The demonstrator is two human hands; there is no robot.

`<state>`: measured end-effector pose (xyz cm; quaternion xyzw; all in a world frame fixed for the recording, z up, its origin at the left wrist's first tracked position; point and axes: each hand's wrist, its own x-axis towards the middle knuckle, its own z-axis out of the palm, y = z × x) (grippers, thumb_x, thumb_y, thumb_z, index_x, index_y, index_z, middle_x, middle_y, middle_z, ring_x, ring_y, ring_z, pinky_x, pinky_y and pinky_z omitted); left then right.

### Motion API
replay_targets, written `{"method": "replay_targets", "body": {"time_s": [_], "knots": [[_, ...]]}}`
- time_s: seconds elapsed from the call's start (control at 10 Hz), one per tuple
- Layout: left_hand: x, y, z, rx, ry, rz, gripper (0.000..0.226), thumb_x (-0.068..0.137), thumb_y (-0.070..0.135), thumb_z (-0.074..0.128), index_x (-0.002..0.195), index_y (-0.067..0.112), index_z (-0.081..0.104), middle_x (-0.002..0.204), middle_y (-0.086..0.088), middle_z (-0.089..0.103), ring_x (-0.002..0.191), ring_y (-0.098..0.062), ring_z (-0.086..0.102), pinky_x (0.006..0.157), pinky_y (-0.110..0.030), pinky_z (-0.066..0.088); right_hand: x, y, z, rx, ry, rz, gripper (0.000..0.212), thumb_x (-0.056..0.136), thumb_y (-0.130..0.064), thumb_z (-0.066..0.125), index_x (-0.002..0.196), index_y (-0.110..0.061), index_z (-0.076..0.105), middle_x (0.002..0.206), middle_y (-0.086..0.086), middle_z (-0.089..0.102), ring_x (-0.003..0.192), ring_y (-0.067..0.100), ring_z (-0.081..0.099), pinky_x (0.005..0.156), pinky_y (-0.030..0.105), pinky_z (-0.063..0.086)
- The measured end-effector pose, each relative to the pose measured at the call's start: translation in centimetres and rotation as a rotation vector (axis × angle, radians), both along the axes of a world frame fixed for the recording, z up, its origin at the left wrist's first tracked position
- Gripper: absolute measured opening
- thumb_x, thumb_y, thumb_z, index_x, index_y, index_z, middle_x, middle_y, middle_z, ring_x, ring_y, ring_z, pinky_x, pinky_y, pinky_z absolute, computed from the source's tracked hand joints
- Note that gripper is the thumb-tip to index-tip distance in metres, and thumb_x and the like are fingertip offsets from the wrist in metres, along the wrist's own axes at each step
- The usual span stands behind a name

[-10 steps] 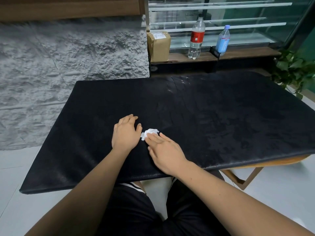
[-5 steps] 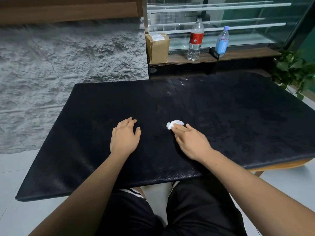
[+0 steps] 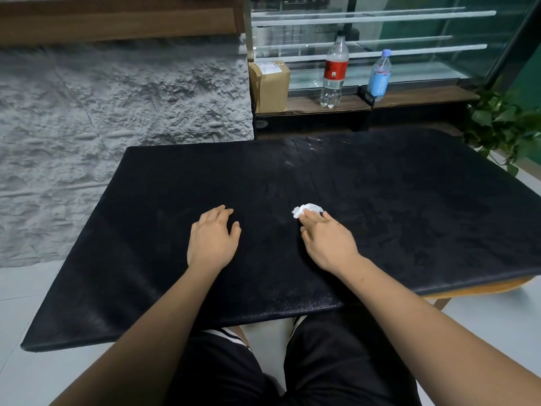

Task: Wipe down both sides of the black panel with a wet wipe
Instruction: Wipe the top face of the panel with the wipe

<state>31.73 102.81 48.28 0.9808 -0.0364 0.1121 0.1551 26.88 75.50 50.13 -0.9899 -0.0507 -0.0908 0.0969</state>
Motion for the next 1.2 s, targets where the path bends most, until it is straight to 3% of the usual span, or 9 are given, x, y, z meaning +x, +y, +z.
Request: {"method": "replay_targets", "body": {"time_s": [0.1,0.3,0.7,1.2], "knots": [[0.0,0.0,-0.1,-0.005,0.000,-0.001,0.050,0.106,0.047,0.044,0.149,0.024,0.056,0.159,0.004,0.049,0.147,-0.018,0.041,0.119,-0.042,0.035,-0.2,2.2,-0.1,0.014,-0.027,0.062,0.027,0.105,-0.029,0.043,0.126,-0.026,0.060,0.138,-0.019,0.056,0.120,0.005,0.048,0.101,0.027,0.040],[0.0,0.0,0.0,-0.014,-0.004,0.004,0.050,0.105,0.046,0.046,0.148,0.024,0.056,0.158,0.004,0.049,0.146,-0.018,0.041,0.119,-0.042,0.036,-0.6,6.6,-0.2,0.020,-0.002,0.249,0.034,0.106,-0.028,0.037,0.131,-0.019,0.058,0.144,-0.009,0.055,0.133,0.010,0.051,0.124,0.027,0.026],[0.0,0.0,0.0,-0.009,-0.008,0.005,0.049,0.106,0.046,0.046,0.149,0.025,0.056,0.159,0.005,0.048,0.146,-0.017,0.041,0.119,-0.041,0.035,0.3,4.7,0.3,-0.018,0.055,0.258,0.037,0.108,-0.025,0.033,0.138,-0.026,0.053,0.147,-0.019,0.050,0.132,0.006,0.052,0.126,0.025,0.016],[0.1,0.0,-0.2,-0.009,-0.011,0.002,0.049,0.106,0.047,0.045,0.148,0.025,0.056,0.158,0.005,0.049,0.146,-0.017,0.042,0.119,-0.042,0.036,3.5,-4.0,0.9,-0.067,0.102,0.038,0.037,0.109,-0.020,0.030,0.135,-0.025,0.055,0.150,-0.021,0.049,0.120,0.012,0.061,0.124,0.029,0.021]]}}
